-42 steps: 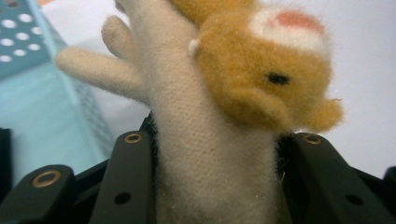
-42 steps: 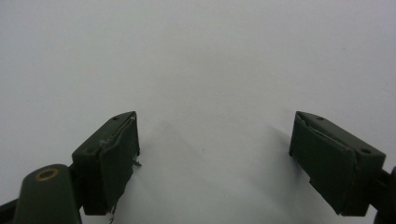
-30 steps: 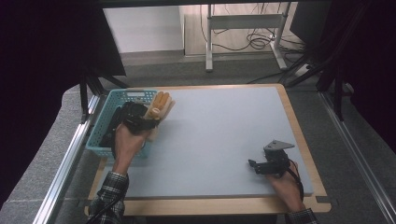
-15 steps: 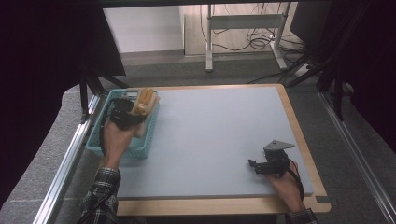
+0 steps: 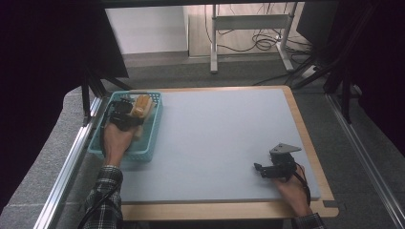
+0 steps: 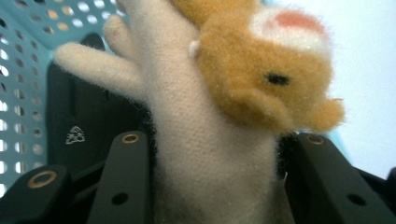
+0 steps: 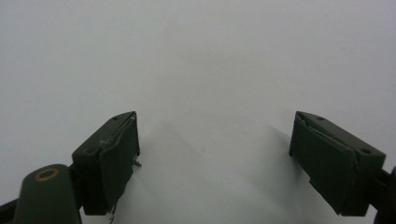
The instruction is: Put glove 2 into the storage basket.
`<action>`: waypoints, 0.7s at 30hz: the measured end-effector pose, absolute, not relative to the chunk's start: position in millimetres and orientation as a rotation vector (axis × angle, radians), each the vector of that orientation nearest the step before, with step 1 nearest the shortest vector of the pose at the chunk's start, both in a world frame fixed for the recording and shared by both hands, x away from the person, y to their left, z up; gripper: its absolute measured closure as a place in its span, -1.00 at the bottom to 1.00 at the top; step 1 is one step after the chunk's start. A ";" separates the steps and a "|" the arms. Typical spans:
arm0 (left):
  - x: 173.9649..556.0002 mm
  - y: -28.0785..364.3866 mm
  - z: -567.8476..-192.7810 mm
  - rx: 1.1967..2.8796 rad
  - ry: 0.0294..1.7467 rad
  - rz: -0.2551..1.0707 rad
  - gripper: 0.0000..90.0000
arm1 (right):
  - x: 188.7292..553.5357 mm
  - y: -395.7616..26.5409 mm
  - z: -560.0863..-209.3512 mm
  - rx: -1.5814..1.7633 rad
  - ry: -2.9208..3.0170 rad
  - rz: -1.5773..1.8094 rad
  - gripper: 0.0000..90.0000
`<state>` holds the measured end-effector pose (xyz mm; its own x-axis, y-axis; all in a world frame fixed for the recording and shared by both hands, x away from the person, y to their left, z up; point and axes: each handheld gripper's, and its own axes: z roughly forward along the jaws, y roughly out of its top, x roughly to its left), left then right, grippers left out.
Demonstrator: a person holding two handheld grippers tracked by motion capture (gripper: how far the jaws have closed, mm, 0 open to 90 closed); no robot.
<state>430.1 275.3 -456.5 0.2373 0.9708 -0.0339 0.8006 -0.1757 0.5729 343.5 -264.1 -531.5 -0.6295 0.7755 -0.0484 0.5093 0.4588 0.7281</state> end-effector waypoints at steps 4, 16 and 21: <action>439.7 275.2 -464.9 2.060 1.651 0.439 0.25 | 343.5 -264.1 -531.4 1.084 2.339 0.981 -0.66; 463.5 264.0 -485.6 2.155 1.700 0.334 0.23 | 343.5 -264.1 -531.4 1.085 2.339 0.981 -0.66; 471.4 258.3 -493.6 2.174 1.705 0.293 0.21 | 343.5 -264.2 -531.4 1.084 2.339 0.981 -0.66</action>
<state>471.4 258.3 -493.6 0.2501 0.9665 -0.0579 0.8915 -0.2065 0.4032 343.5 -264.2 -531.4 -0.6296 0.7755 -0.0474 0.5094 0.4581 0.7285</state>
